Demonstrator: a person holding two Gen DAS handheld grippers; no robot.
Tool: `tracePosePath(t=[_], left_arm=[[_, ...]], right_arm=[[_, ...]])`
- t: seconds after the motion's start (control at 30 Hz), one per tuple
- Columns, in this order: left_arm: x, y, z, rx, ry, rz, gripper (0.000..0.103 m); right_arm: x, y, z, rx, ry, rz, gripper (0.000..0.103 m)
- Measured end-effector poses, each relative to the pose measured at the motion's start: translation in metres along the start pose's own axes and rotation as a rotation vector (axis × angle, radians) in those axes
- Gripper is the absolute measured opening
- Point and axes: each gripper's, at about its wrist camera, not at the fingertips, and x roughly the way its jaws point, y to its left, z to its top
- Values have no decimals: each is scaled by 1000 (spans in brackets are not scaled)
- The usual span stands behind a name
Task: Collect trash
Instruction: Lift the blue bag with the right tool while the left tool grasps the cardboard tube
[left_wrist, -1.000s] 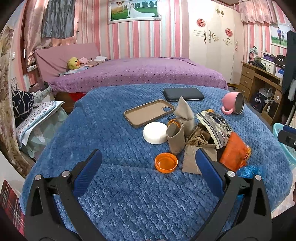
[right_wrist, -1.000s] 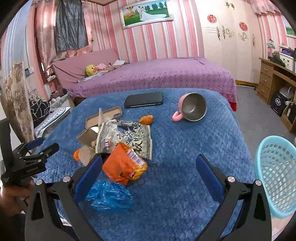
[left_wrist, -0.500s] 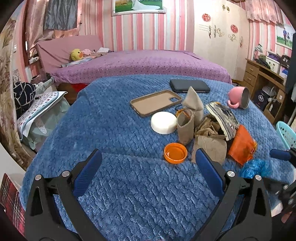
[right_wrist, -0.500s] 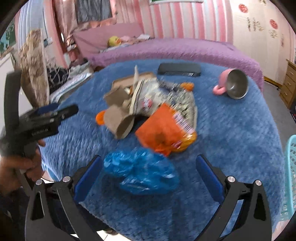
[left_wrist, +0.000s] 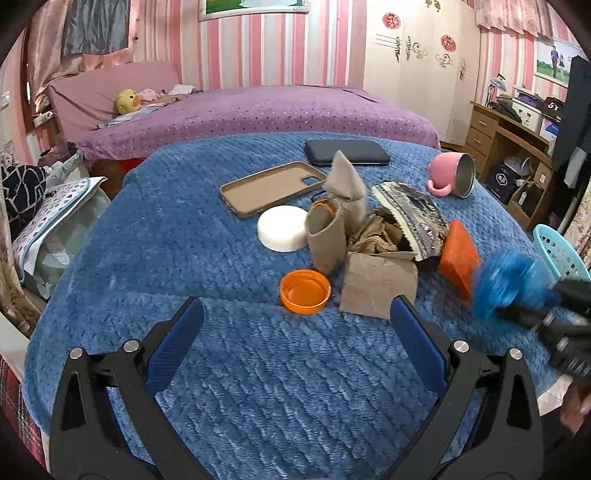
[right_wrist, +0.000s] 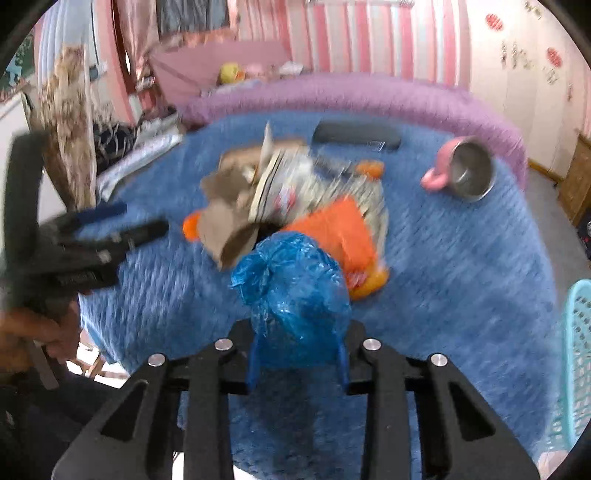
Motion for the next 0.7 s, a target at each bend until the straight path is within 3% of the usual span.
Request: tracePosePath(t=[0.23, 0.53, 0.7], left_arm=[[8, -18, 0, 33, 16, -16, 98], [27, -41, 4, 73, 61, -35, 98], [43, -54, 7, 111, 76, -9, 98]], right_arm=[[-35, -32, 14, 76, -176, -121, 31], [-43, -55, 20, 133, -188, -118, 31], [-41, -55, 17, 128, -180, -106, 31]])
